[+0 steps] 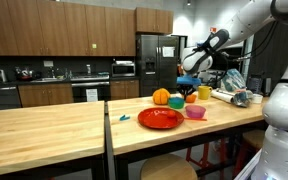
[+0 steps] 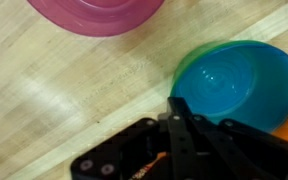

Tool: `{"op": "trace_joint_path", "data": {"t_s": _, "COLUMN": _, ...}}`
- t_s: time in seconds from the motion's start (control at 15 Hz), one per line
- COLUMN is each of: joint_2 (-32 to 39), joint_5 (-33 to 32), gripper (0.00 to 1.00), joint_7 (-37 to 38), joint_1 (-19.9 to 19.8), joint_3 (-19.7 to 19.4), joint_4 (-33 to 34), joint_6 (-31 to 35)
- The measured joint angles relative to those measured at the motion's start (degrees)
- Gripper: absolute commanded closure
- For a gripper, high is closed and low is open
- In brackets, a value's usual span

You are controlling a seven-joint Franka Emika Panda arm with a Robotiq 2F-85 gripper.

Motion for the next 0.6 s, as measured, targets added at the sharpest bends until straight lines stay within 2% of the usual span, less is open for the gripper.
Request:
{"op": "trace_joint_path", "data": {"t_s": 0.2, "joint_2": 0.0, "joint_5": 0.0, "gripper": 0.99, "joint_7": 0.0, "joint_1": 0.1, "joint_3": 0.1, "joint_4": 0.0, "joint_6": 0.0}}
{"op": "trace_joint_path", "data": {"t_s": 0.27, "joint_2": 0.0, "joint_5": 0.0, "gripper": 0.74, "joint_7": 0.0, "joint_1": 0.2, "joint_3": 0.2, "joint_4": -0.1, "joint_6": 0.0}}
{"op": "trace_joint_path", "data": {"t_s": 0.4, "joint_2": -0.1, "joint_5": 0.0, "gripper": 0.72, "joint_7": -0.1, "joint_1": 0.2, "joint_3": 0.2, "joint_4": -0.1, "joint_6": 0.0}}
{"op": "trace_joint_path", "data": {"t_s": 0.6, "joint_2": -0.4, "joint_5": 0.0, "gripper": 0.54, "joint_7": -0.1, "joint_1": 0.2, "joint_3": 0.4, "joint_4": -0.2, "joint_6": 0.0}}
